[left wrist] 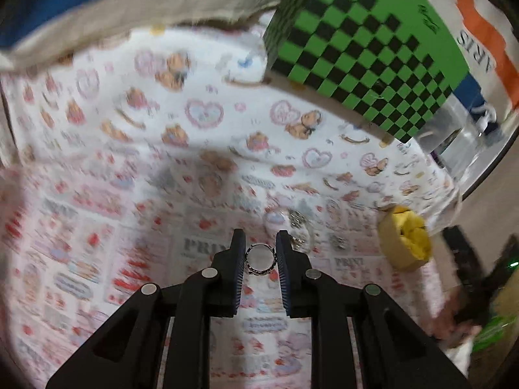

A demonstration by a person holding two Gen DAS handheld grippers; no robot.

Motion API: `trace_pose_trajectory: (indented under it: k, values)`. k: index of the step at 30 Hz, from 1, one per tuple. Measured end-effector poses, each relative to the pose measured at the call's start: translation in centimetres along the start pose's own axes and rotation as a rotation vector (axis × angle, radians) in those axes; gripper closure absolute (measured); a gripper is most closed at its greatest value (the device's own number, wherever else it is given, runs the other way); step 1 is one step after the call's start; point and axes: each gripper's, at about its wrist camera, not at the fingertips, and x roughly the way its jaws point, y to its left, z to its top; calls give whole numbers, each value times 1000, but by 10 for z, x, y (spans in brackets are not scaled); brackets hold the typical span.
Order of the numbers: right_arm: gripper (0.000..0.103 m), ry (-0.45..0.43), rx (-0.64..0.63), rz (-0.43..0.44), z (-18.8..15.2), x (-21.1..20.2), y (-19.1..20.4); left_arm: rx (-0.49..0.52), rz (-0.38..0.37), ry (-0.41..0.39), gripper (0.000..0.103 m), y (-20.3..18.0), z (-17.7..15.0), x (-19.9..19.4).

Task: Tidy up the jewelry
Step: 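Lift the ring with the left tool while the right tool grasps a silver earring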

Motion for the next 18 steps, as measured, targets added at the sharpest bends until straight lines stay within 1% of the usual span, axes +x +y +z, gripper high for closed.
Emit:
trace_pose_trajectory:
  k: [1,3,4,5,7,9,10,11,12,13,14,15,16,17,18]
  values:
    - [21,-10,-1,12,2,-4,2,2,-7,-7,85,0,-1,-2]
    - [21,-12,12,69,6,-9,7,-10,-46,-13,85,0,0,-3]
    - [21,2,16,116,8,-11,13,-12,-53,-16,85,1,0,-3]
    - [21,20,6,144,10,-10,20,-12,-43,-18,85,2,1,-3]
    - [21,63,-21,196,10,-7,35,-6,12,-24,85,2,2,1]
    - [21,127,-51,271,11,2,55,2,65,-25,85,2,1,4]
    - [24,163,-62,305,11,9,64,0,81,-19,85,4,1,5]
    - [30,205,-74,332,11,18,73,-9,93,0,85,7,1,7]
    - [33,242,-89,342,10,27,83,-22,99,28,85,11,1,11]
    - [39,275,-110,338,9,36,92,-41,102,57,85,15,1,16]
    - [45,302,-131,329,7,45,101,-52,104,61,85,19,0,19]
    - [49,320,-146,323,4,51,107,-55,111,58,85,21,0,20]
    - [57,350,-176,307,0,62,117,-52,122,57,85,22,0,21]
    - [62,365,-194,297,-3,69,123,-50,131,55,85,22,0,21]
    - [63,379,-214,284,-6,75,128,-50,135,54,85,23,0,22]
